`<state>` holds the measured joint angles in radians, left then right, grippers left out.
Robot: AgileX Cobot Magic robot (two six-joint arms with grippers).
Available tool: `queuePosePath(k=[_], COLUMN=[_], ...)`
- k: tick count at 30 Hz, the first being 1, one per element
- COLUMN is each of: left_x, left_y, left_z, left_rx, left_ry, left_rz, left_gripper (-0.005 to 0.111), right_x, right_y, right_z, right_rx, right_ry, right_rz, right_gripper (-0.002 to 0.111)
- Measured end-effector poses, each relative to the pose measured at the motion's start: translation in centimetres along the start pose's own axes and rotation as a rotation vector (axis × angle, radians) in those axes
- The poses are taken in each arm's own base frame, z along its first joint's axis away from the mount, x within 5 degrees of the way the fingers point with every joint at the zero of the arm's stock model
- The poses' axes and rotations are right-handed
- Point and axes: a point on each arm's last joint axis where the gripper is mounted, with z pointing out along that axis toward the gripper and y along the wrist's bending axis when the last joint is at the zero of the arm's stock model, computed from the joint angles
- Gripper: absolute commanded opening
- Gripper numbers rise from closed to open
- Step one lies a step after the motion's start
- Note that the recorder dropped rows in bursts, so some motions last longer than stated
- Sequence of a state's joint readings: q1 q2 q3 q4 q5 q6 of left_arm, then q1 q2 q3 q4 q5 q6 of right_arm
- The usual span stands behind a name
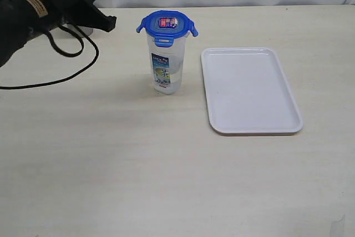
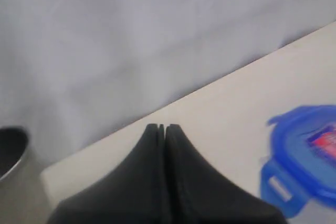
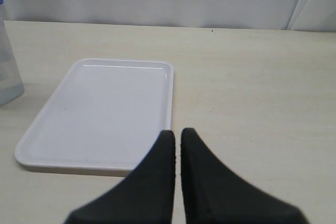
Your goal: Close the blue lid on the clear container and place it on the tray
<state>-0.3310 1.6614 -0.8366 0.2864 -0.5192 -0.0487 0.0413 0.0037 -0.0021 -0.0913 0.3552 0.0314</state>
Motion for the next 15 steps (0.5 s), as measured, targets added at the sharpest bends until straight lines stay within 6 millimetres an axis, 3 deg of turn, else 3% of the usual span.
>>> queuePosePath(k=[6, 9, 15], left_x=[0.4, 1.9, 5.7], left_y=[0.9, 1.1, -0.4], left_z=[-0.2, 0.2, 1.3], left_rx=[0.240, 0.296, 0.451], left_ry=[-0.202, -0.171, -0.080], left_rz=[-0.054, -0.048, 0.015], left_gripper=[0.000, 0.000, 0.000], right_x=[0.0, 0.0, 0.0], right_y=[0.0, 0.0, 0.0], right_z=[0.0, 0.0, 0.0], right_rx=[0.000, 0.000, 0.000], right_ry=[0.000, 0.000, 0.000], right_rz=[0.000, 0.000, 0.000], right_gripper=[0.004, 0.004, 0.004])
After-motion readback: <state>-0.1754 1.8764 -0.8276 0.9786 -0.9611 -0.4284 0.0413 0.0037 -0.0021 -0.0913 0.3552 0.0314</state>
